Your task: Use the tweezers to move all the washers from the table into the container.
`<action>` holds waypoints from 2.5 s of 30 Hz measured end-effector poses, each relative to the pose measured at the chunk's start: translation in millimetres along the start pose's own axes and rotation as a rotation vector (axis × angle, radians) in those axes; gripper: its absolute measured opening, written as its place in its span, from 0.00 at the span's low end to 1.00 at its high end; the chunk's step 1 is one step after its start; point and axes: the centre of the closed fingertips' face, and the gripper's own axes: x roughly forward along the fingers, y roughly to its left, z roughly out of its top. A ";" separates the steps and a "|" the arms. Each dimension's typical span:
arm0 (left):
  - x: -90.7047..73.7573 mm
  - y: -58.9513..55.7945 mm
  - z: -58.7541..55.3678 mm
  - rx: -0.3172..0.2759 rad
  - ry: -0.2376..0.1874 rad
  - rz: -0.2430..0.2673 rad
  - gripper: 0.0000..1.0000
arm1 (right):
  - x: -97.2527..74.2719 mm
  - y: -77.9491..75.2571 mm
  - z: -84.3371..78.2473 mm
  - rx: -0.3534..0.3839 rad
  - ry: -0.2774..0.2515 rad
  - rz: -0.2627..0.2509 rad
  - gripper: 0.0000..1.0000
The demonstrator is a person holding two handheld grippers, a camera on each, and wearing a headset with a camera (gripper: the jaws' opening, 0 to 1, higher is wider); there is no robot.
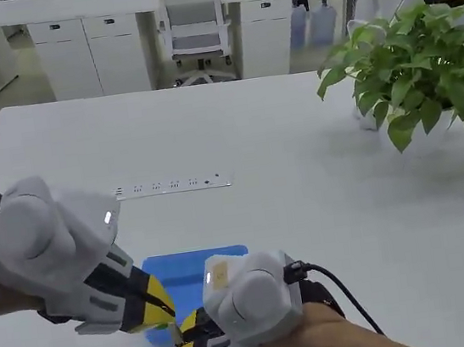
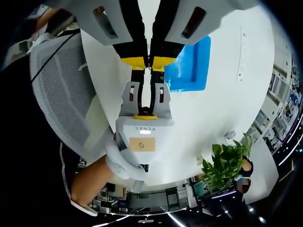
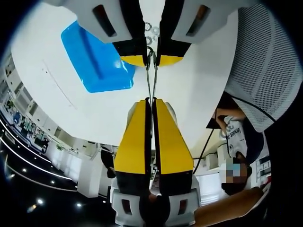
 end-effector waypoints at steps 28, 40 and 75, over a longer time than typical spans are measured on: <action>0.7 51.7 20.5 0.031 -0.018 0.039 0.06 | -18.8 -60.2 1.4 -0.011 -0.003 -0.082 0.09; 15.9 71.3 16.7 0.033 -0.010 0.040 0.06 | -15.6 -79.4 -14.2 -0.002 0.012 -0.077 0.09; 56.0 93.6 -10.9 -0.013 0.035 0.012 0.06 | 10.6 -97.2 -56.9 0.044 0.082 -0.039 0.10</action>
